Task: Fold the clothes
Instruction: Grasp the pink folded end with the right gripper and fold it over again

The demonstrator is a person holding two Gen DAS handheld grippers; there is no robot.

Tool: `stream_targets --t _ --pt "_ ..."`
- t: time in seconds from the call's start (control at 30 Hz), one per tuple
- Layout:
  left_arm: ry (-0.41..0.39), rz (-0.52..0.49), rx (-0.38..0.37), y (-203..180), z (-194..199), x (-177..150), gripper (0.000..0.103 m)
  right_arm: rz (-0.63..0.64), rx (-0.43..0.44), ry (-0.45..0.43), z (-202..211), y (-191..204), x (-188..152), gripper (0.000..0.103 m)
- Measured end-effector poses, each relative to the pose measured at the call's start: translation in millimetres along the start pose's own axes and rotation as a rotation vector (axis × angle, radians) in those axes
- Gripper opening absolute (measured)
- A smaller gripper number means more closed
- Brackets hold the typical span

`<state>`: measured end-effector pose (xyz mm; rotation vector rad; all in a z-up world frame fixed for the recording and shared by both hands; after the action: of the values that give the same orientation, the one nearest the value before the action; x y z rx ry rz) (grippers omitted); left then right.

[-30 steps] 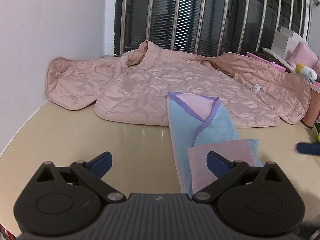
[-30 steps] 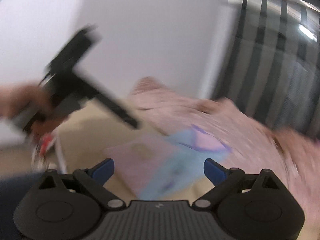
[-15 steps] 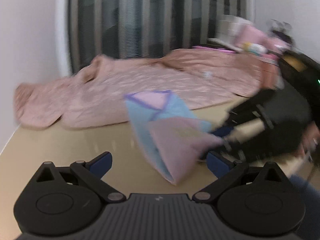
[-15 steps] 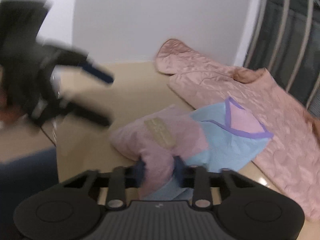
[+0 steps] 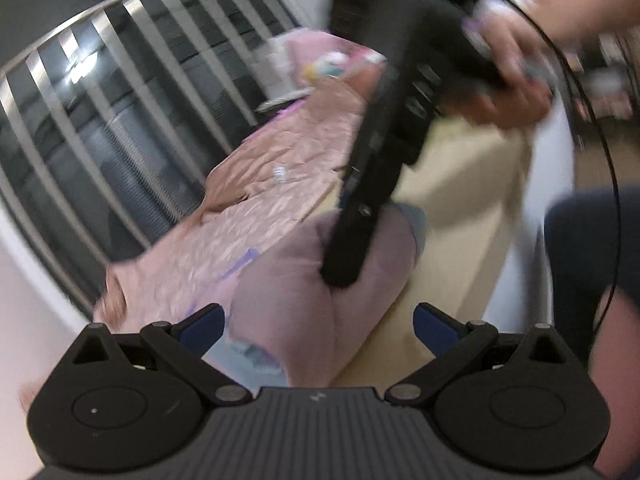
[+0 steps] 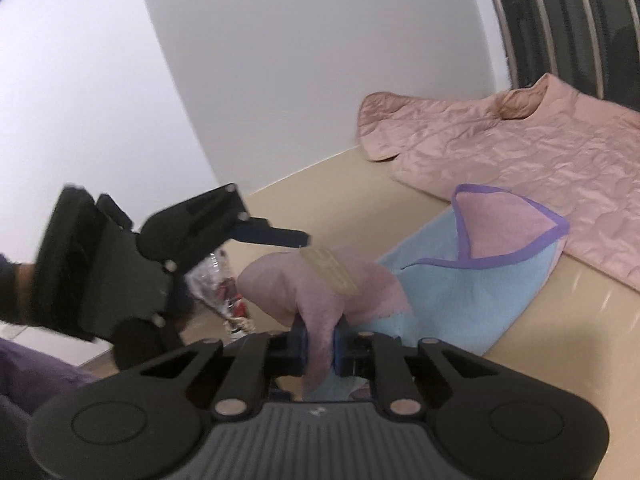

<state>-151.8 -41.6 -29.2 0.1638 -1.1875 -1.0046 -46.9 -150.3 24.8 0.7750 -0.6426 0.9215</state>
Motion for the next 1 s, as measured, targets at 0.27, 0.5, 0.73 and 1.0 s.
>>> stream_targets --t 0.27,0.5,0.73,1.0 --pt "0.032 0.084 -0.171 25.1 -14.8 -3.0 0.040 0.056 -0.134 -0.045 15.6 21.6 -9.0 0.077" --pt "0.057 0.253 -0.331 57.5 -18.9 -1.6 0.025 0.377 -0.390 -0.047 13.8 48.1 -47.7 0.088" --pt "0.066 0.355 -0.382 70.1 -16.9 -3.3 0.023 0.570 -0.472 -0.079 -12.2 59.3 -48.3 0.088" --pt "0.086 0.448 -0.461 90.7 -13.2 -12.9 0.021 0.452 -0.280 -0.062 -21.3 45.2 -31.3 0.025"
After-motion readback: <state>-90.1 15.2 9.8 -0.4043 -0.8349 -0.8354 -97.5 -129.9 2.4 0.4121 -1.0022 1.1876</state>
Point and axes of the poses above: each gripper's, at about its wrist camera, not at the fingertips, and z roughly against the way its jaws point, y to its left, x to its top, the point moved 4 cm from there along -z, roughly the way its jaws point, and after that the axes turned 1 degree about -x, right-handed, at the moved point
